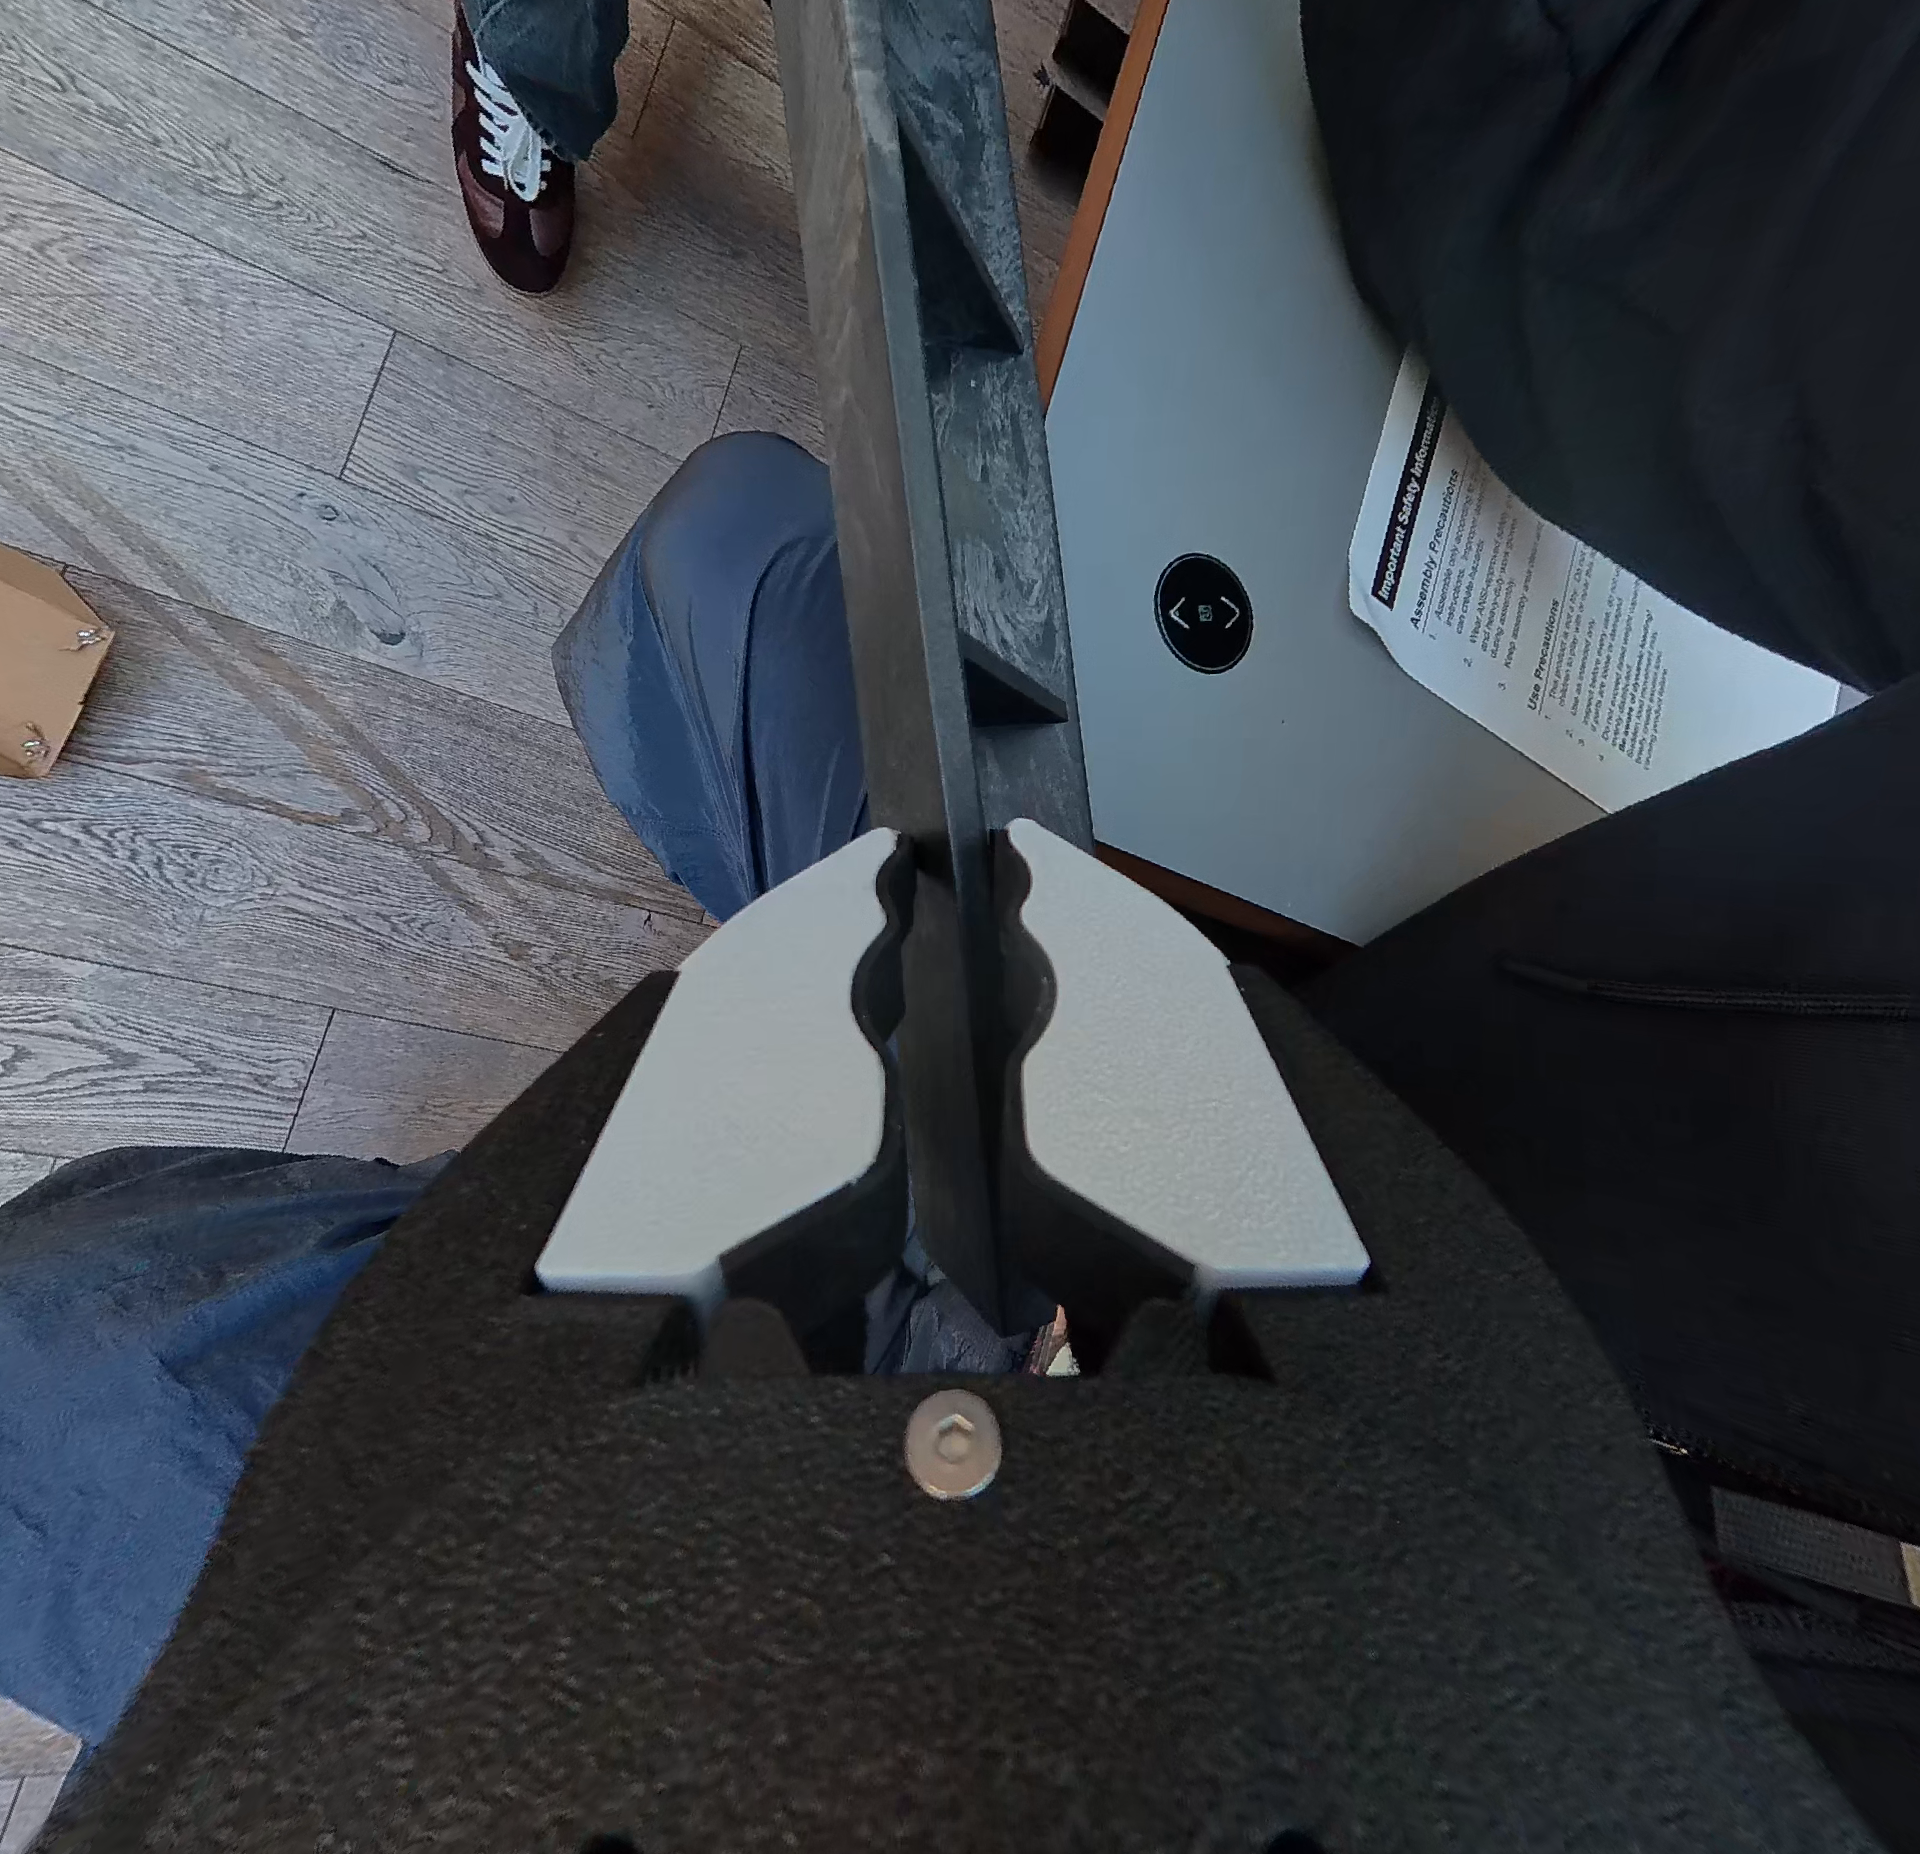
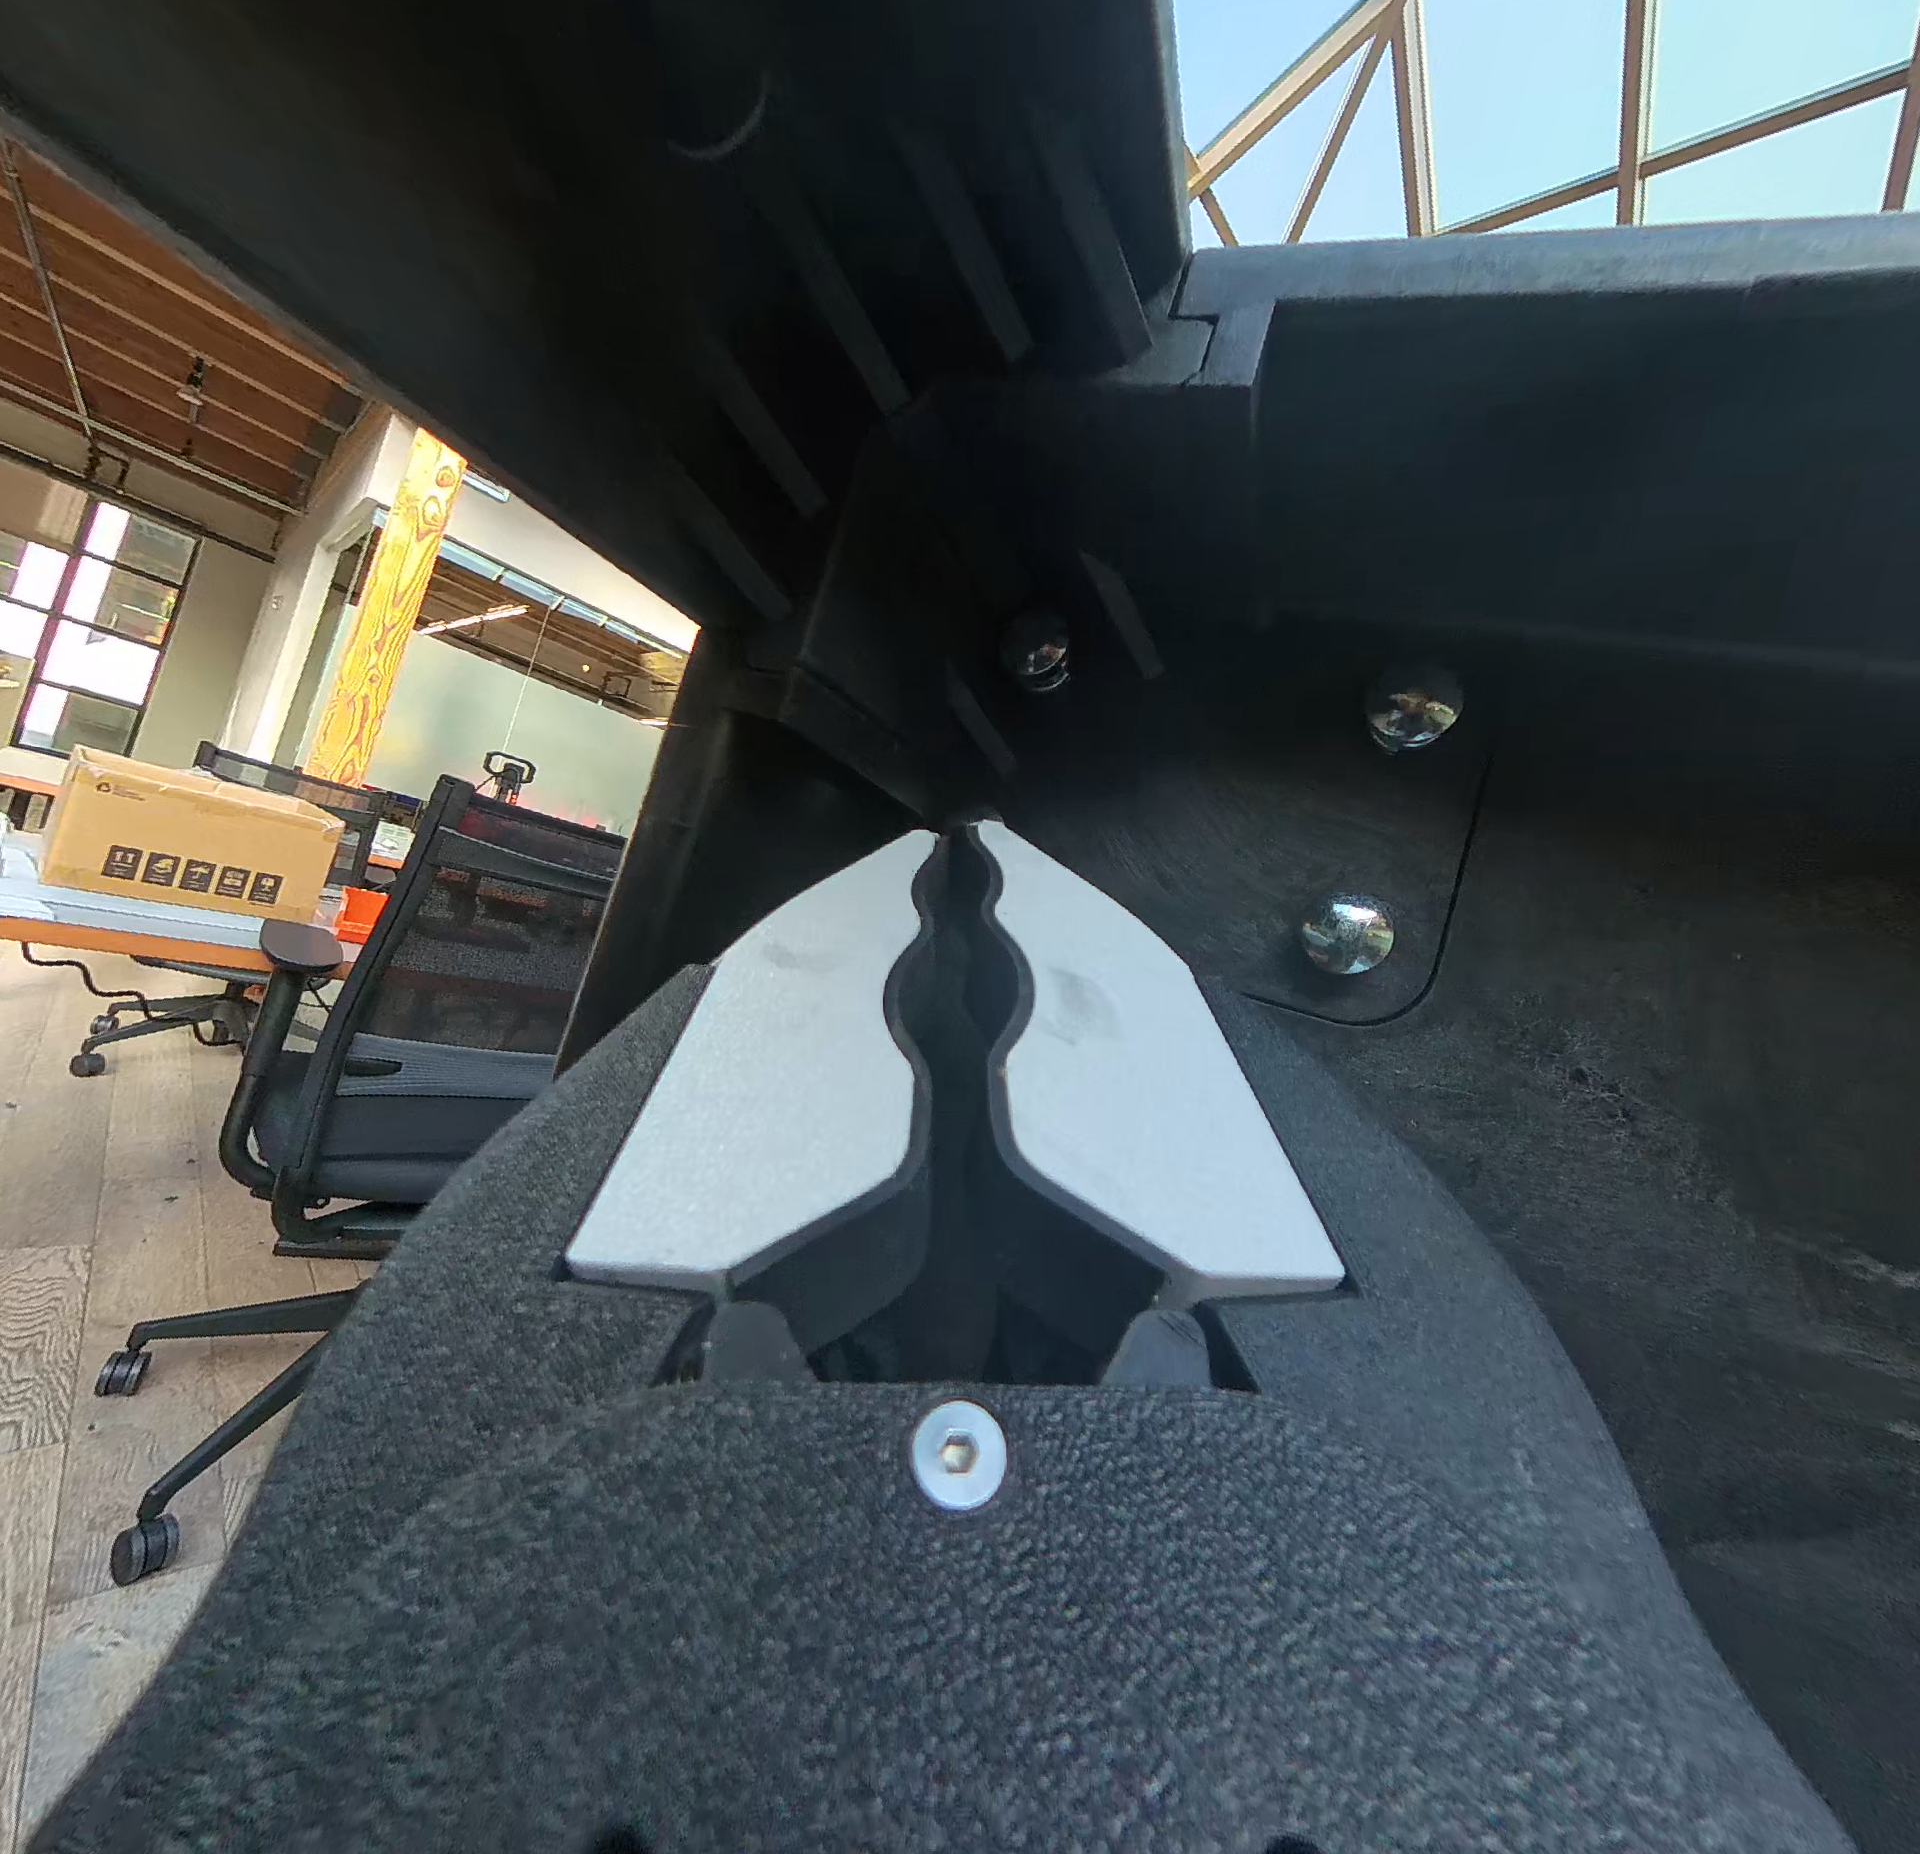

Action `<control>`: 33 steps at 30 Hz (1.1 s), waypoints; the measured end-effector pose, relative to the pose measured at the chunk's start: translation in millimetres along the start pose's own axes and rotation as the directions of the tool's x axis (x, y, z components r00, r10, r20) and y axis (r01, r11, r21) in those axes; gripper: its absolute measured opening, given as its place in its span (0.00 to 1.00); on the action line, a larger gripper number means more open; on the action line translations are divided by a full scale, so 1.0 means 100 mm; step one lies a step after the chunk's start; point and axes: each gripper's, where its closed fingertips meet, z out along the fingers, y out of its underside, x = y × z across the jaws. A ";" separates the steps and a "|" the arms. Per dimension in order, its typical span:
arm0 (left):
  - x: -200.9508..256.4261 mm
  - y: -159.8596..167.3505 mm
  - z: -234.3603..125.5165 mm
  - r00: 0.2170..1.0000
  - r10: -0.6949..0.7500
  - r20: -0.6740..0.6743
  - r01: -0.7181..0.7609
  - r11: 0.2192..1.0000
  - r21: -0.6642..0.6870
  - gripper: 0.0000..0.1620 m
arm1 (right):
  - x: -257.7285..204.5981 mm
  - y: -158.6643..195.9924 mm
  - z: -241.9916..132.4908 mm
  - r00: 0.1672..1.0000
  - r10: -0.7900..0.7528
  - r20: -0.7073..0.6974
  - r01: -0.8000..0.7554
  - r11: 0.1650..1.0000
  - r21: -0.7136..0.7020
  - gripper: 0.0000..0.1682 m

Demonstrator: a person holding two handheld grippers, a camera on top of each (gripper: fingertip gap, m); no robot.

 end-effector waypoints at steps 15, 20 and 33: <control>0.00 0.00 0.00 1.000 -0.004 -0.001 0.004 1.000 0.004 0.09 | 0.03 0.02 0.01 1.000 0.001 -0.009 -0.001 1.000 -0.013 0.00; 0.00 0.00 0.00 1.000 -0.005 -0.002 0.005 1.000 0.006 0.09 | 0.22 -0.08 -0.08 0.995 0.007 -0.097 -0.002 0.998 0.061 0.00; 0.00 -0.01 0.00 1.000 -0.005 -0.001 0.005 1.000 0.007 0.09 | 0.72 0.13 -0.10 0.967 0.167 -0.194 -0.170 0.985 0.001 0.00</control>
